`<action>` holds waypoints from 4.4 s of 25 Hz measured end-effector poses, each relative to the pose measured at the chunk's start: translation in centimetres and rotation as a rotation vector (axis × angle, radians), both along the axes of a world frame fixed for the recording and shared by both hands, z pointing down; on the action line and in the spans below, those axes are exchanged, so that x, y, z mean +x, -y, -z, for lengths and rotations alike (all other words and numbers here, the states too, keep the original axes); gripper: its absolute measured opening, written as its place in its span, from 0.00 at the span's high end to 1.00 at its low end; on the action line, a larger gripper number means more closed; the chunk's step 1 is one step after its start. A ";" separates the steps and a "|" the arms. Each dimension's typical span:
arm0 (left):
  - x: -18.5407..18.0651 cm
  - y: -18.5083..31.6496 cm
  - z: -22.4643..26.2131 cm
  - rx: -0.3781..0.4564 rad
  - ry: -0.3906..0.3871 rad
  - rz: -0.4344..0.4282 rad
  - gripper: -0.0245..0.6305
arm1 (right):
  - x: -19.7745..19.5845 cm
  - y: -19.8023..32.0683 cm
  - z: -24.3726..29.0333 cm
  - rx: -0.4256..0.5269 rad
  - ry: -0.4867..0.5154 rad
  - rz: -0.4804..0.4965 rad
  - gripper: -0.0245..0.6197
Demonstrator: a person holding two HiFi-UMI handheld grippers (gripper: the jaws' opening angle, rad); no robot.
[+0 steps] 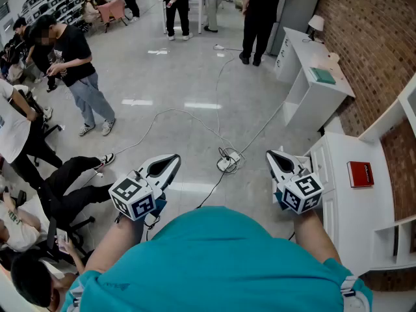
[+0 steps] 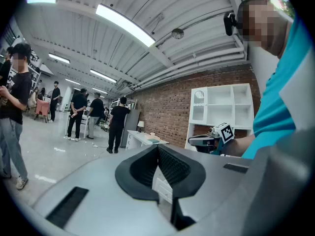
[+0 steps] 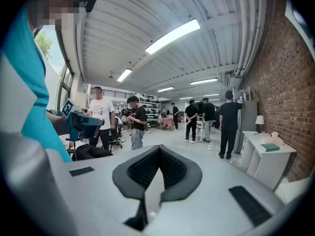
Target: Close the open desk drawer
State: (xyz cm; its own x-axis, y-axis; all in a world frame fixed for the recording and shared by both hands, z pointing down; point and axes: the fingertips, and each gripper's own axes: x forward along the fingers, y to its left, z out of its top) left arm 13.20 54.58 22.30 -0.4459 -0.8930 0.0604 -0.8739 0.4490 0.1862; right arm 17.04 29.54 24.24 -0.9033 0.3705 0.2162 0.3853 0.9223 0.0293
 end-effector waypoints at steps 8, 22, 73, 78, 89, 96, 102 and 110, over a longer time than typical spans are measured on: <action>0.3 1.2 0.2 0.002 0.002 0.011 0.94 | 0.1 1.2 0.0 0.001 0.000 0.010 0.93; 1.8 8.9 -0.1 -0.030 0.013 -0.001 0.94 | 2.0 7.2 -0.7 -0.007 0.022 0.057 0.93; -43.0 9.6 -2.5 -0.043 -0.064 -0.208 0.94 | -39.2 4.4 -2.8 -0.032 -0.069 -0.052 0.93; -43.2 16.3 -2.9 -0.065 -0.058 -0.143 0.94 | -40.5 11.4 -3.7 -0.043 -0.060 0.021 0.93; -43.2 24.7 -4.0 -0.110 -0.120 0.005 0.94 | -43.6 20.7 -4.6 -0.075 -0.066 0.141 0.93; -46.4 23.1 -6.1 -0.133 -0.140 -0.064 0.94 | -45.8 17.5 -6.2 -0.126 -0.071 0.068 0.93; -48.1 25.0 -8.8 -0.198 -0.161 -0.164 0.94 | -45.5 19.2 -9.7 -0.137 -0.130 -0.087 0.93; -46.2 33.5 -13.4 -0.318 -0.187 -0.343 0.94 | -39.2 26.8 -16.6 -0.166 -0.210 -0.325 0.93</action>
State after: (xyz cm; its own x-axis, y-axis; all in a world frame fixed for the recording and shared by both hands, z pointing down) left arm -33.01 21.05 35.66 -0.0858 -0.9106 0.4044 -0.9457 0.2021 0.2544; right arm -22.20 2.76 40.80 -0.9217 0.1184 0.3695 0.0548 0.9825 -0.1782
